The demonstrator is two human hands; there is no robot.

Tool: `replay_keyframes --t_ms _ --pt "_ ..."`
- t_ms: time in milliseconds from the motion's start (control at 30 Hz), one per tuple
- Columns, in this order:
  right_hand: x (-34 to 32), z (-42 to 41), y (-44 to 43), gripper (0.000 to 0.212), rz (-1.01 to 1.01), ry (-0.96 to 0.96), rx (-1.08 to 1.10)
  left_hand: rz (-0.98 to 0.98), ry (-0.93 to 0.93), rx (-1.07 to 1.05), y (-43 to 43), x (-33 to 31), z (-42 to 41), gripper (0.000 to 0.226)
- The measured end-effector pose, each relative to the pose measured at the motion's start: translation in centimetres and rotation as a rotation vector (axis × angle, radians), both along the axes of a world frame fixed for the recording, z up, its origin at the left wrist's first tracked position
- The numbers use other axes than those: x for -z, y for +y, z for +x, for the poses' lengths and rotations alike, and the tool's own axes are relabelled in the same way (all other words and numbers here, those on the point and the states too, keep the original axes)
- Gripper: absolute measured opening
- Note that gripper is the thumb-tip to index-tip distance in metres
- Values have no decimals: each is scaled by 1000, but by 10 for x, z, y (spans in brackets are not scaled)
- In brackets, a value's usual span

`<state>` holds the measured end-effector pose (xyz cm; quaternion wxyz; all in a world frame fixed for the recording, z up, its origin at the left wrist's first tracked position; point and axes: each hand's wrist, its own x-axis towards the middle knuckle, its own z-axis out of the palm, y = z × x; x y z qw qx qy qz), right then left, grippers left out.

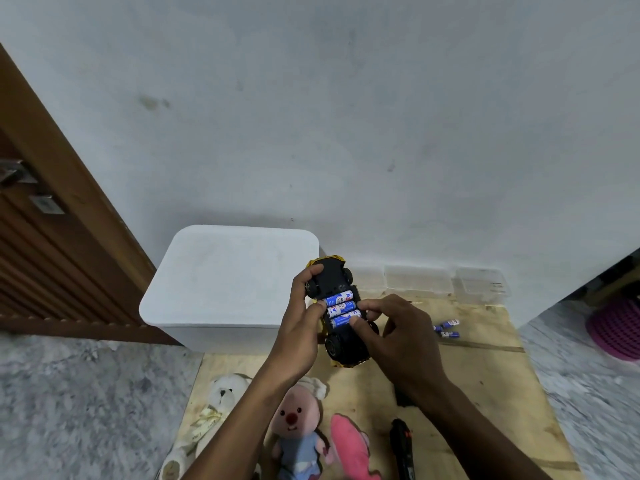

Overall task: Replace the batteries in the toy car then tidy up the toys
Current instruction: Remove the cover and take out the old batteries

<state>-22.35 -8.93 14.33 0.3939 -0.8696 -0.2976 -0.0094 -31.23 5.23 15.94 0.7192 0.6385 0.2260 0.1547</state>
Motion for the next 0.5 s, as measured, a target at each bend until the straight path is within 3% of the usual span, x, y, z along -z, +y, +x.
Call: replay_keyframes --t_ms 200,500 --pt "-2 -6 2 18 -2 23 41 78 -32 -7 -2 0 -3 50" --pt "4 -4 9 16 159 266 105 157 -84 16 0 5 -8 50"
